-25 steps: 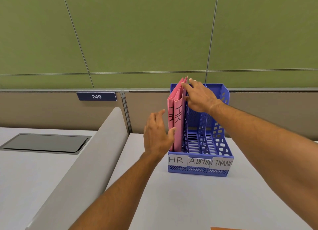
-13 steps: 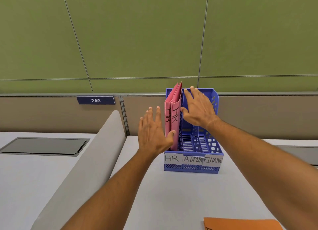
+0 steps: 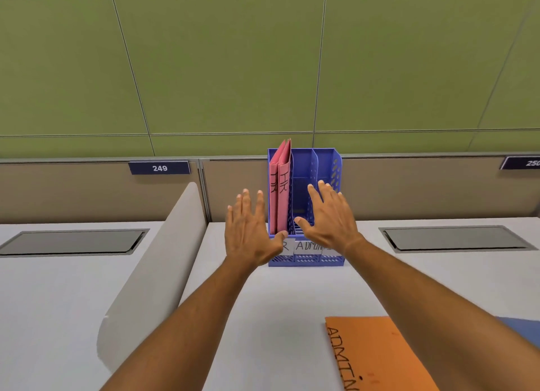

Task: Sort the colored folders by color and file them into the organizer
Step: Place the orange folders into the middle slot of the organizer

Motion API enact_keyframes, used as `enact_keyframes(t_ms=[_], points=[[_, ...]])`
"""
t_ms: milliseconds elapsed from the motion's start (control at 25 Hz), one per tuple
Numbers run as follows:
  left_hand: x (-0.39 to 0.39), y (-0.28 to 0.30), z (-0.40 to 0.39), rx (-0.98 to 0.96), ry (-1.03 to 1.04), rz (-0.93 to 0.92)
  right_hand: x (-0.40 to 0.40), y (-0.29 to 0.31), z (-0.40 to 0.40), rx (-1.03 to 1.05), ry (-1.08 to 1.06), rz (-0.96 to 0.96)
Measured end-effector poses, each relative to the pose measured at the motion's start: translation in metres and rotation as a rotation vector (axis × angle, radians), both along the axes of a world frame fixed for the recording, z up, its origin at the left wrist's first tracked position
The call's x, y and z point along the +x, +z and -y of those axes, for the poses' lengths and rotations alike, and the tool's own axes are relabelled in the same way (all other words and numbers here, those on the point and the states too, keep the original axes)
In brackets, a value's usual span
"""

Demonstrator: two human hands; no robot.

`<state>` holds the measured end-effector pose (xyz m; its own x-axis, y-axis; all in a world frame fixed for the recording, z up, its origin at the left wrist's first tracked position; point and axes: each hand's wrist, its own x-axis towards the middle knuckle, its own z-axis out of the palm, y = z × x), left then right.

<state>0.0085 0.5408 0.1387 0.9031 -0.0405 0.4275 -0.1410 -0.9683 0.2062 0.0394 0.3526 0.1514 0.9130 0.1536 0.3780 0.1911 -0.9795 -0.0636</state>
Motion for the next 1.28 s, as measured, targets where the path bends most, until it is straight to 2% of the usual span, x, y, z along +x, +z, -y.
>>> enact_keyframes(t_ms=[360, 680, 960, 1280], points=[[-0.082, -0.05, 0.009, -0.059, -0.136, -0.159, -0.11, -0.056, 0.013, 0.095, -0.093, -0.11], [-0.15, -0.109, 0.039, -0.026, -0.204, -0.331, -0.202, -0.113, 0.041, 0.008, -0.24, -0.242], [-0.184, -0.14, 0.064, -0.044, -0.227, -0.428, -0.243, -0.136, 0.073, 0.027, -0.285, -0.281], [-0.208, -0.174, 0.113, -0.102, -0.142, -0.613, -0.254, -0.177, 0.124, 0.042, -0.23, -0.419]])
